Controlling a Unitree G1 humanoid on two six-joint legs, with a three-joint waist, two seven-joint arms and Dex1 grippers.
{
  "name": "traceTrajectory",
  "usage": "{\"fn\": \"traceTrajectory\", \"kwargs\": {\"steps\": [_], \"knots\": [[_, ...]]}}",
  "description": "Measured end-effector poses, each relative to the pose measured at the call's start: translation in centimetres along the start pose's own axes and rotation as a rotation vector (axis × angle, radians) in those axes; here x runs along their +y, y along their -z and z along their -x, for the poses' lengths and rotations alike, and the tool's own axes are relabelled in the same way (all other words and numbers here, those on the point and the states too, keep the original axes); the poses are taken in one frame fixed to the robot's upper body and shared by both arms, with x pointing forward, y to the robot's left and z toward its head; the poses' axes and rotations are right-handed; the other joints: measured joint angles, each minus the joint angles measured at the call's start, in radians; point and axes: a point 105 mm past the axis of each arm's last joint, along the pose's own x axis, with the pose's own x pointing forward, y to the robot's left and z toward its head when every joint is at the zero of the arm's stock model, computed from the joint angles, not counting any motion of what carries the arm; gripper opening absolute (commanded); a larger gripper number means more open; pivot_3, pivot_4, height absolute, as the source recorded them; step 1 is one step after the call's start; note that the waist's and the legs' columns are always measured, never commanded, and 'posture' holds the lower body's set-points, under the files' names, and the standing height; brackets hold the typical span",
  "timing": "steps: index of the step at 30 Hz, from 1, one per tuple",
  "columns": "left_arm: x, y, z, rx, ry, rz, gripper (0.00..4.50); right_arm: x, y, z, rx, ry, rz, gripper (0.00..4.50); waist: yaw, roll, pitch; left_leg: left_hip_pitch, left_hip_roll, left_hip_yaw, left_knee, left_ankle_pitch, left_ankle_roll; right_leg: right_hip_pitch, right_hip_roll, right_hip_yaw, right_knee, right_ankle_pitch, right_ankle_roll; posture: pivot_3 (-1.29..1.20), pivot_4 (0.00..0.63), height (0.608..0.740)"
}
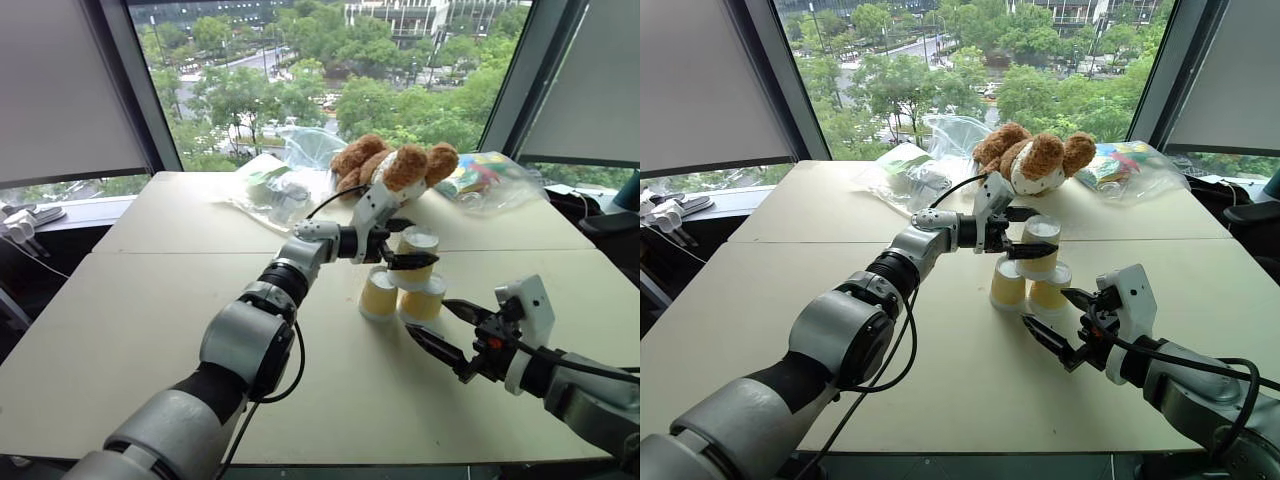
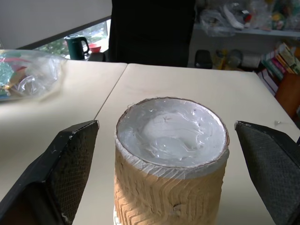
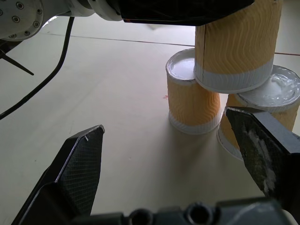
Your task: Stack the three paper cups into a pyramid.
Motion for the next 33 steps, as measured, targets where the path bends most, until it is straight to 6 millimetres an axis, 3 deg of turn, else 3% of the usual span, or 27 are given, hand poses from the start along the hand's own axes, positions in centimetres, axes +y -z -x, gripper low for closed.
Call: {"fn": "traceTrajectory", "kwargs": {"steps": [13,21,24,27,30,33], "knots": [[0.2,-0.2,1.2,-0.021,0.036,0.059,4.49,0.4,0.2,-0.5,0.008,-0.019,0.013,4.5,-0.001,0.0,0.0,0.0,0.0,0.0,0.0,0.0,0.0,0.0,0.0,0.0,0.001,0.0,0.0,0.0,0.15,0.74],[1.3,-0.7,3.7,-0.043,0.04,0.077,4.49,0.4,0.0,-0.6,0.004,-0.027,0.017,4.5,-0.002,0.0,0.0,0.0,0.0,0.0,0.0,0.0,0.0,0.0,0.0,0.0,0.001,0.0,0.0,0.0,0.15,0.74],[2.5,-1.7,7.0,-0.046,0.029,0.07,4.49,0.4,0.2,-0.5,0.009,-0.03,0.011,4.5,-0.011,0.0,0.0,0.0,0.0,0.0,0.0,0.0,0.0,-0.001,0.0,0.0,0.002,0.0,0.0,0.0,0.15,0.74],[3.8,-1.8,13.3,-0.016,-0.02,0.065,4.49,-0.1,0.7,0.7,0.028,-0.018,-0.021,4.5,-0.029,0.002,-0.001,0.003,0.0,-0.002,-0.001,0.0,0.0,-0.001,0.001,0.0,0.003,0.0,0.0,0.0,0.15,0.74],[3.4,1.0,18.8,0.054,-0.112,0.133,4.49,-1.3,0.3,2.4,0.043,0.016,-0.012,4.5,-0.031,0.003,-0.001,0.007,0.001,-0.003,-0.001,-0.002,0.004,0.002,0.0,0.002,0.003,0.0,0.0,0.0,0.15,0.74],[0.1,5.9,23.6,0.159,-0.24,0.291,4.49,-2.8,0.4,4.3,0.087,0.034,-0.021,4.5,-0.03,0.002,-0.001,0.006,0.004,-0.004,0.0,-0.002,0.004,0.002,0.0,0.004,0.001,0.0,0.0,0.0,0.15,0.74]]}}
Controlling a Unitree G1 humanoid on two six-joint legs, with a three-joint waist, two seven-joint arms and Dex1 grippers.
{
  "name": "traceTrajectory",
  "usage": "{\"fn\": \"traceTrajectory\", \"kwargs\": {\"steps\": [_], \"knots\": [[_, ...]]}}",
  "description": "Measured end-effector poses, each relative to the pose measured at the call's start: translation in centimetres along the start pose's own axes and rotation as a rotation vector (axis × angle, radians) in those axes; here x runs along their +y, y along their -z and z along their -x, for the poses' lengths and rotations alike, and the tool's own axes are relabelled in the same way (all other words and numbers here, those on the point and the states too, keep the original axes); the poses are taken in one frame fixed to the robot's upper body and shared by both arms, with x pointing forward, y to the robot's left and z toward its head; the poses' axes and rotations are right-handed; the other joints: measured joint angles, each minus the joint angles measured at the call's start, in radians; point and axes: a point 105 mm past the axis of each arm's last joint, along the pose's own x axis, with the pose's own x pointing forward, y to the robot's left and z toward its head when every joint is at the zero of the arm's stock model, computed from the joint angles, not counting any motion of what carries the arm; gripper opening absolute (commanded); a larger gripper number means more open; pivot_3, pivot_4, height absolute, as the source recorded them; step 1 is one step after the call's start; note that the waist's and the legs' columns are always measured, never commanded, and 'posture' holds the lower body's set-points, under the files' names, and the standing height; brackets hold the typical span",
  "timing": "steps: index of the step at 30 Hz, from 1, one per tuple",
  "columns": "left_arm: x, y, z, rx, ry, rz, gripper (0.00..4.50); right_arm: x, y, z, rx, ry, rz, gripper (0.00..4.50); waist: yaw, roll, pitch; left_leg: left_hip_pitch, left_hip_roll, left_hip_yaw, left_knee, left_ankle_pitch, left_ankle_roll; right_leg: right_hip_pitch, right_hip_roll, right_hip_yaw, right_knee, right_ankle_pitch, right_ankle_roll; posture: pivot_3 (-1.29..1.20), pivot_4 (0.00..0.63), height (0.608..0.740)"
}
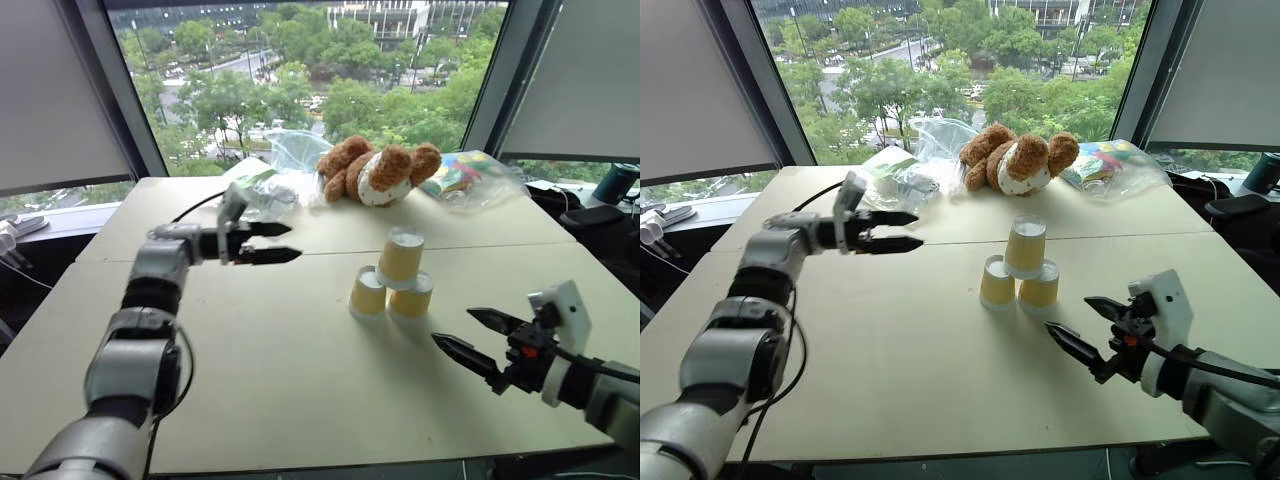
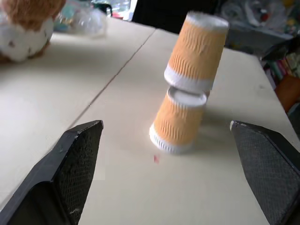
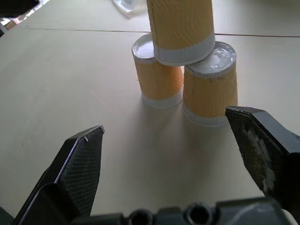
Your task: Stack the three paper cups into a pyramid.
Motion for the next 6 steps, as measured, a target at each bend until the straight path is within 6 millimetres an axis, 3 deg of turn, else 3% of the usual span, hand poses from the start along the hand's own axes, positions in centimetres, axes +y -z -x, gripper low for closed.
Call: {"fn": "traceTrajectory", "kwargs": {"steps": [3,6], "knots": [[-2.8,4.1,2.3,0.072,-0.09,0.091,4.49,-1.1,0.4,1.1,0.028,-0.005,-0.033,4.5,0.013,0.0,0.0,-0.001,0.0,0.0,0.001,0.0,0.0,0.001,-0.002,0.001,-0.002,0.0,0.0,0.0,0.15,0.74],[-5.3,4.7,3.5,0.081,-0.153,0.113,4.49,-2.1,1.4,1.8,0.077,-0.009,-0.057,4.5,0.045,-0.001,0.0,0.0,-0.003,0.0,0.002,0.0,-0.001,0.002,-0.005,0.002,-0.004,0.0,0.001,0.0,0.15,0.74]]}}
